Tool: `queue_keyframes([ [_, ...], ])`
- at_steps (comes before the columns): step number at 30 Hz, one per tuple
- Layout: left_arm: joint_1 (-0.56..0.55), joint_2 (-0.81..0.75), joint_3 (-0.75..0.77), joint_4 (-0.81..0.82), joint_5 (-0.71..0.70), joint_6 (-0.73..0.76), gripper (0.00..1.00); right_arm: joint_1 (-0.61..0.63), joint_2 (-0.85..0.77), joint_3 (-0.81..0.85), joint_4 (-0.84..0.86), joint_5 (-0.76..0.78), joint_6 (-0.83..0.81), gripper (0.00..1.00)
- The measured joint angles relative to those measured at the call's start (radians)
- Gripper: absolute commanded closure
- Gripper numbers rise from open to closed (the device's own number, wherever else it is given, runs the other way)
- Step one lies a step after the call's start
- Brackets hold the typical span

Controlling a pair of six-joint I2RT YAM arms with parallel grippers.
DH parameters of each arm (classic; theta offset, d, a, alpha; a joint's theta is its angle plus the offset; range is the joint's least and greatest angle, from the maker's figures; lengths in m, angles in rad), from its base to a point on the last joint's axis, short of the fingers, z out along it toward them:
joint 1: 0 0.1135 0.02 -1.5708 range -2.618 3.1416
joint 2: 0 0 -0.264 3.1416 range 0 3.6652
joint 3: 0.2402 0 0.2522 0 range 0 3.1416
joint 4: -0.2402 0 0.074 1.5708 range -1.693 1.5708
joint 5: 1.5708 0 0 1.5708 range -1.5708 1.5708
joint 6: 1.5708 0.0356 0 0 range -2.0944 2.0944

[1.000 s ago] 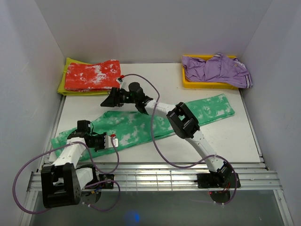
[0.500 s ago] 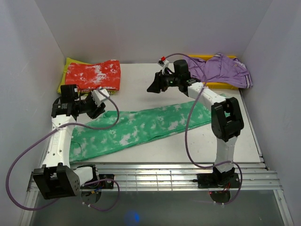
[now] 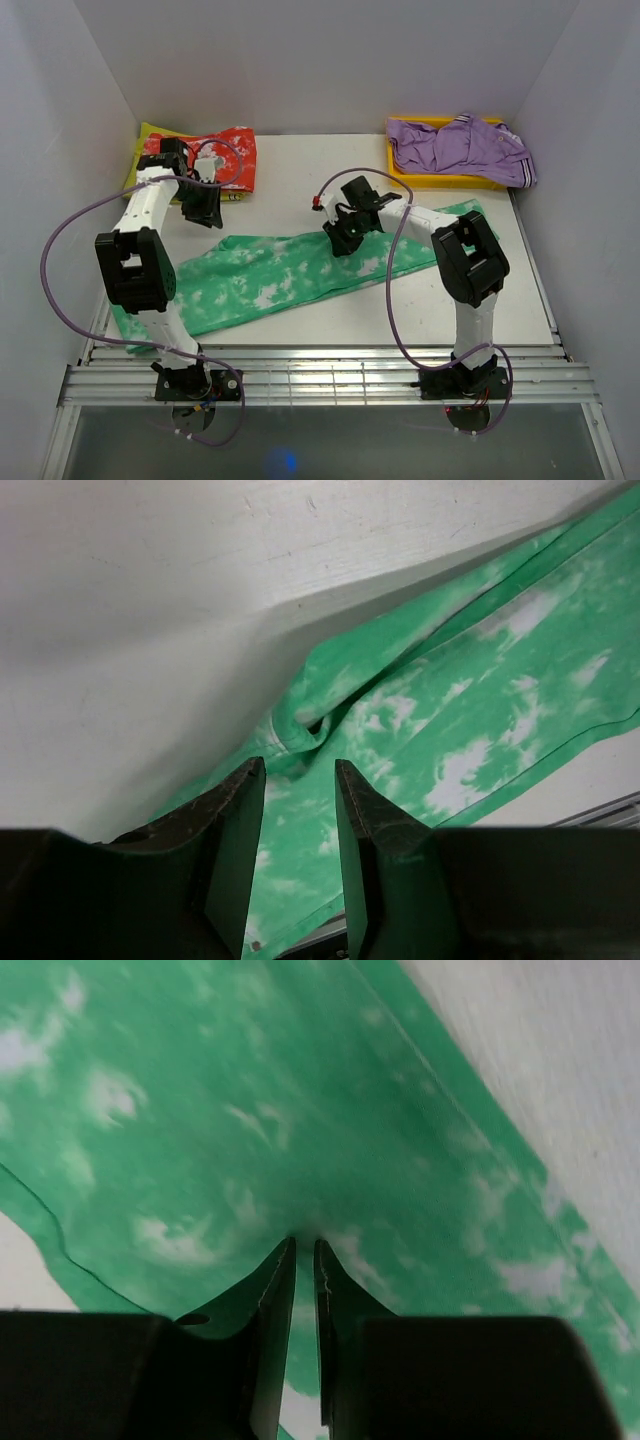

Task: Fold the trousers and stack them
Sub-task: Fold the trousers

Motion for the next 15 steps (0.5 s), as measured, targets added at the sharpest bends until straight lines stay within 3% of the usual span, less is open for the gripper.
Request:
queue_keyframes([
  [15, -0.184, -0.081, -0.15, 0.017, -0.265, -0.211, 0.56, -0.016, -0.008, -0.068, 0.005, 0.089, -0.088, 0.85],
])
